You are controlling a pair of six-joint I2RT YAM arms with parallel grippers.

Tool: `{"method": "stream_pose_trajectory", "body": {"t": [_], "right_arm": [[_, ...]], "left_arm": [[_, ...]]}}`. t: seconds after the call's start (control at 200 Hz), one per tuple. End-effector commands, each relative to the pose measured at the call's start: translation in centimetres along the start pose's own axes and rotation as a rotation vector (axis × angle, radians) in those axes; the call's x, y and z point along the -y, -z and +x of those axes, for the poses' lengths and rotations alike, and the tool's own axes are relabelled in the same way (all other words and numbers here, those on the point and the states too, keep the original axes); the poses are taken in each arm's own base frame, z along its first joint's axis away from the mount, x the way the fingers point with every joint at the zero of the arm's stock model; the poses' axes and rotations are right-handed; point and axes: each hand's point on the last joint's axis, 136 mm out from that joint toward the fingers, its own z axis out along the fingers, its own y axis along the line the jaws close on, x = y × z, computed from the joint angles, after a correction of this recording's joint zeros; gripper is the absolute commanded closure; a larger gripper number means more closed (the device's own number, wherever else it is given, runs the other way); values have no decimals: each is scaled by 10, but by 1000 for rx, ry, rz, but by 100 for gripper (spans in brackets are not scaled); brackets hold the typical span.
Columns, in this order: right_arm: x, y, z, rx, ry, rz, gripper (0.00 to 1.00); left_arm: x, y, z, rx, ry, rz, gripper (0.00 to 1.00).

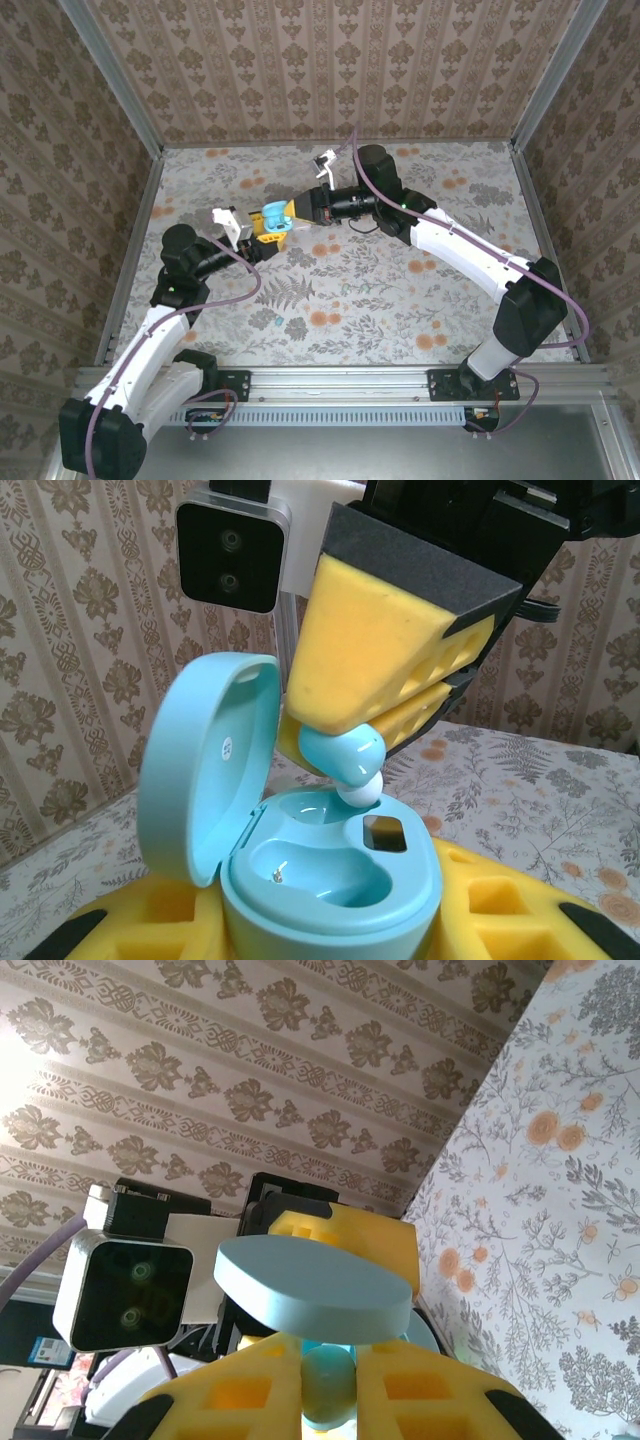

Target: Insert the wireless bluetooth earbuds into the charging case

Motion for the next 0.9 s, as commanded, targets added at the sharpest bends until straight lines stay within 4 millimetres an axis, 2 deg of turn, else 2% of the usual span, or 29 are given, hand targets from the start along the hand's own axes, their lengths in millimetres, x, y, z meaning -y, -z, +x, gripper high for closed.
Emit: {"method": "stream_pose_trajectory", "body": {"t": [0.0,0.26,0.42,0.57,0.895], "right_arm": [[-1,-5,-4,8,35,23,81],[8,-9,4,-18,47,71,80],[12,-6,5,-18,53,102,75],[9,-4,4,-10,62,104,70],[-1,2,-1,14,85,112,66]], "left_arm": [[5,1,-27,61,-54,15,64],[2,0,-29,71,-50,4,64],[0,0,-30,74,-50,-7,64],[0,0,-30,74,-48,-10,64],[-2,1,-30,74,-52,-21,64]]}}
